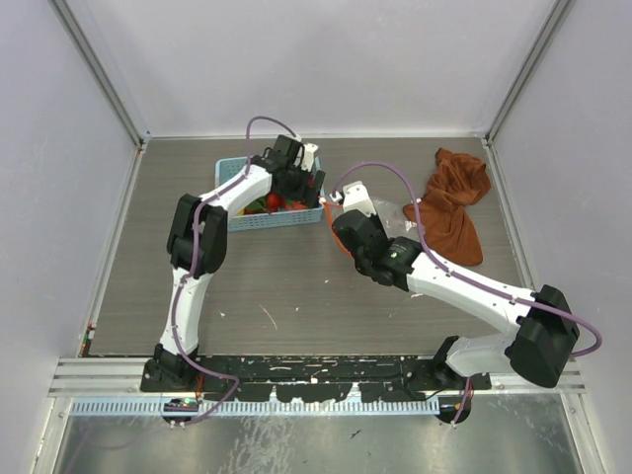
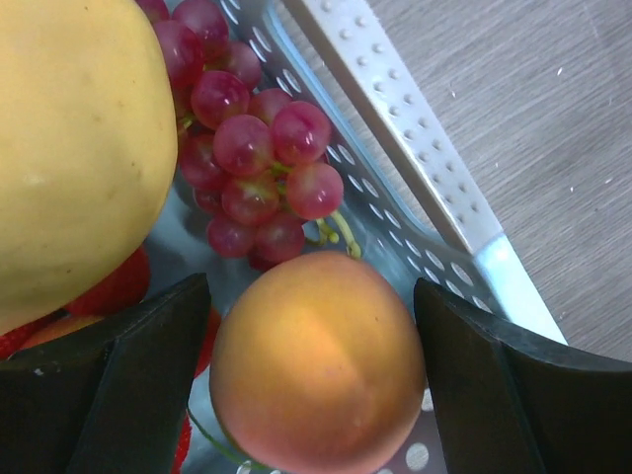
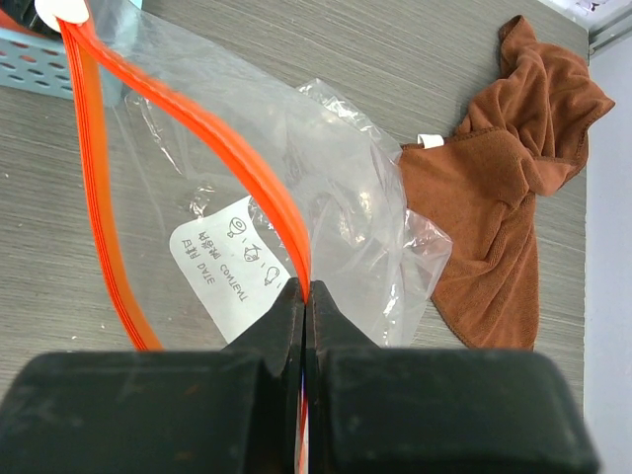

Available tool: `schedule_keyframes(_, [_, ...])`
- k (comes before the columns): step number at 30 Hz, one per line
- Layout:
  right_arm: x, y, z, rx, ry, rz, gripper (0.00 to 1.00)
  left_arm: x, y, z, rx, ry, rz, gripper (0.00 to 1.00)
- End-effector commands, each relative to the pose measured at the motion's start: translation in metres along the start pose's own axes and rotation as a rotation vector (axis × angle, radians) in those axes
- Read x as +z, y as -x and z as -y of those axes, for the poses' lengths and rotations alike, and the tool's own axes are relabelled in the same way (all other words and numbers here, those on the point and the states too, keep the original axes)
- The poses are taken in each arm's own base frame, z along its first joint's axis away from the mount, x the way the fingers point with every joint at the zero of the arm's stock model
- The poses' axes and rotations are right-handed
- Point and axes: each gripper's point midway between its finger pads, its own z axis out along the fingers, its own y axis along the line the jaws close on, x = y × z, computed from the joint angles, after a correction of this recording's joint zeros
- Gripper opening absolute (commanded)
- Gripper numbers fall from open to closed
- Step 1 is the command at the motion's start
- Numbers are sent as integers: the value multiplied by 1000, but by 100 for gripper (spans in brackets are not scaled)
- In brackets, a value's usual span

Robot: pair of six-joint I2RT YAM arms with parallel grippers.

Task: Place the food in the zip-top bag and seal the zipper
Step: Pick up the fake fruit from the bin.

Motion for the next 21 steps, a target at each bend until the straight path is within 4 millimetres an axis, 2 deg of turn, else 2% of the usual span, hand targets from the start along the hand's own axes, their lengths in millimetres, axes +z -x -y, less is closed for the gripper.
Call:
schedule_keyframes(1, [-2,16,2,57,-4,45,0,-2,-12,3,-10,-48,-67,84])
schedule_keyframes(7, [-3,19,3,63,-5,49,0,-21,-8,0,-46,-44,-59,81])
schedule_keyframes(13, [-5,22,4,70,-3,55,0,-42,-6,-8,-49,24,-71,87])
schedule_keyframes(21, [-5,24,2,73,5,57,0,-39,-26,-15,-77,71,-159,87])
